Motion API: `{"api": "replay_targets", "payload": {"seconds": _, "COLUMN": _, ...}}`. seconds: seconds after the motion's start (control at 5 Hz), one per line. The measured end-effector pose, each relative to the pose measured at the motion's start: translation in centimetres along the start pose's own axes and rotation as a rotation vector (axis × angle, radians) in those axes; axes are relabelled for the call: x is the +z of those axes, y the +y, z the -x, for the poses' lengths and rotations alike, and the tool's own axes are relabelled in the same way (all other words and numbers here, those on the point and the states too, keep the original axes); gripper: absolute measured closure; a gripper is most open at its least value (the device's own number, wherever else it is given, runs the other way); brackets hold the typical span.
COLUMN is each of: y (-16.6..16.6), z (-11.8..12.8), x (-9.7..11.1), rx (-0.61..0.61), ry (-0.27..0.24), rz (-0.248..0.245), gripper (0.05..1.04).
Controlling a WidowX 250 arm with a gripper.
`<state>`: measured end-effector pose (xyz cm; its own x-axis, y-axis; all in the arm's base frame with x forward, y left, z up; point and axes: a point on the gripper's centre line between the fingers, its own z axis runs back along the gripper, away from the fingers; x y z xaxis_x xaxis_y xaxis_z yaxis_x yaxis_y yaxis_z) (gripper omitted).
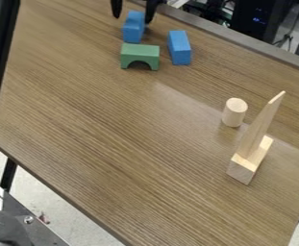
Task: Put the blue block on top of other blue block
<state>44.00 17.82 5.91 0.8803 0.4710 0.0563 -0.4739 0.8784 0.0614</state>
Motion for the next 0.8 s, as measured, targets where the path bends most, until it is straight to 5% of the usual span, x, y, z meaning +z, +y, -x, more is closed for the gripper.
{"api": "replay_targets", "payload": {"seconds": 0.2, "y": 0.2, "z": -0.3, "x": -0.6, "rx": 0.001, "ry": 0.009, "rz": -0.008, "gripper": 0.133}}
{"api": "replay_targets", "payload": {"seconds": 0.4, "y": 0.3, "z": -0.3, "x": -1.7, "rx": 0.015, "ry": 0.032, "rz": -0.016, "gripper": 0.420}}
{"api": "replay_targets", "payload": {"seconds": 0.6, "y": 0.2, "z": -0.4, "x": -1.3, "rx": 0.022, "ry": 0.030, "rz": 0.000, "gripper": 0.519}}
{"api": "replay_targets", "payload": {"seconds": 0.8, "y": 0.0, "z": -0.2, "x": -1.3, "rx": 0.027, "ry": 0.048, "rz": 0.023, "gripper": 0.519}}
